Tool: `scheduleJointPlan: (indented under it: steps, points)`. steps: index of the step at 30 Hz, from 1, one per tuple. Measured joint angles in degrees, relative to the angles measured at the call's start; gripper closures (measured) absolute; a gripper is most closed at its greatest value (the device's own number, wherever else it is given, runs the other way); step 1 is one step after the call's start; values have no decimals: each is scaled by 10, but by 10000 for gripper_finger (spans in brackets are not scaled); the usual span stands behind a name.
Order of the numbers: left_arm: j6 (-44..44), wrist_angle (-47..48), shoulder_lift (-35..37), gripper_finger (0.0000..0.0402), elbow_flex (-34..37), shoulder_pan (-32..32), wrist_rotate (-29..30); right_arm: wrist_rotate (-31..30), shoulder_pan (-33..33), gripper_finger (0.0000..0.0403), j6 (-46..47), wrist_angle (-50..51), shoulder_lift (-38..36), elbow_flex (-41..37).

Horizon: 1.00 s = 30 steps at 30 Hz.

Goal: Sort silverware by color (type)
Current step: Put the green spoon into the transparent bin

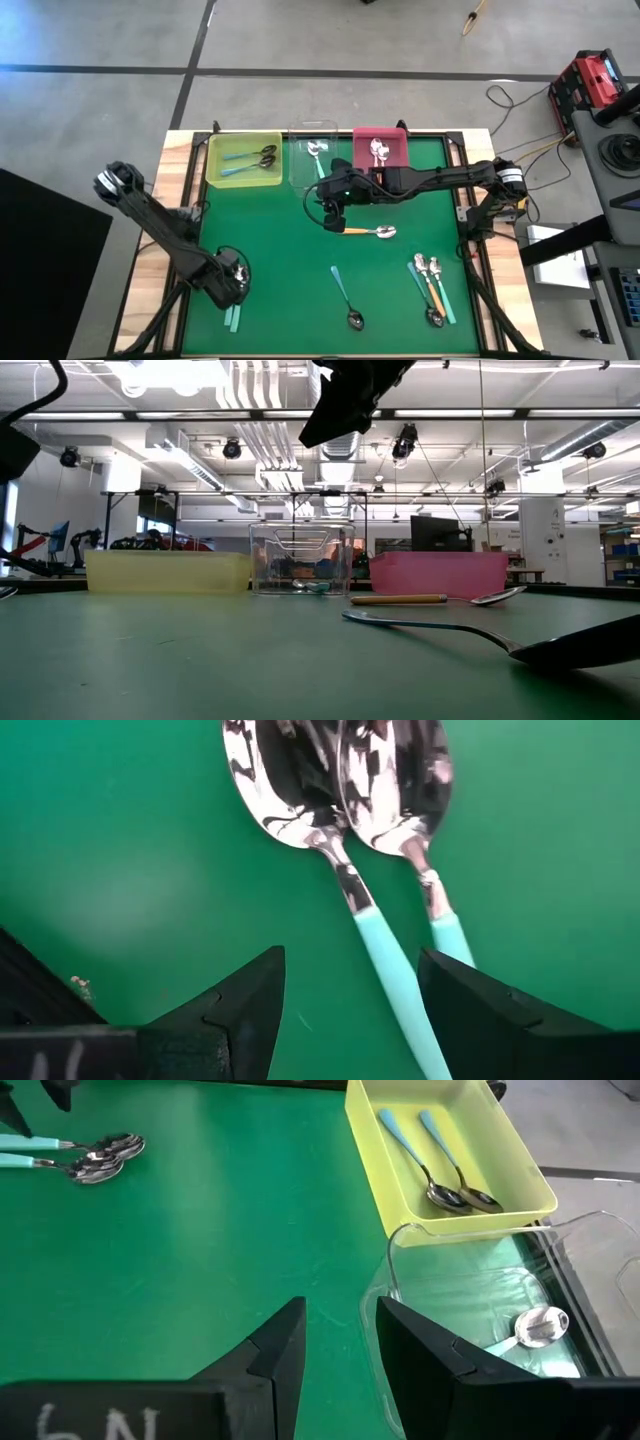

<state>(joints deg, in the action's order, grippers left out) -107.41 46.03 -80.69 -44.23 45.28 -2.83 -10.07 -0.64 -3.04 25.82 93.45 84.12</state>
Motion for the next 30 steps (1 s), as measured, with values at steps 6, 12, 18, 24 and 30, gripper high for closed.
scheduleJointPlan:
  steps: [6, 12, 18, 24, 30]
  points:
    - [-7, -25, -35, 192, 0, 0, -1, 0, 0, 287, 0, 0, 0, 0]
    - [-12, -25, -60, 192, 0, 0, -1, 0, 0, 287, 0, 0, 0, 0]
    - [-16, -25, -74, 208, 0, 0, -2, 0, 0, 287, 4, 0, 1, 0]
    - [-16, -29, -77, 271, 0, 0, -1, 0, 0, 287, 9, 0, 1, 0]
    - [-16, -21, -77, 342, 0, 0, 1, 0, 0, 287, 11, 0, 1, 0]
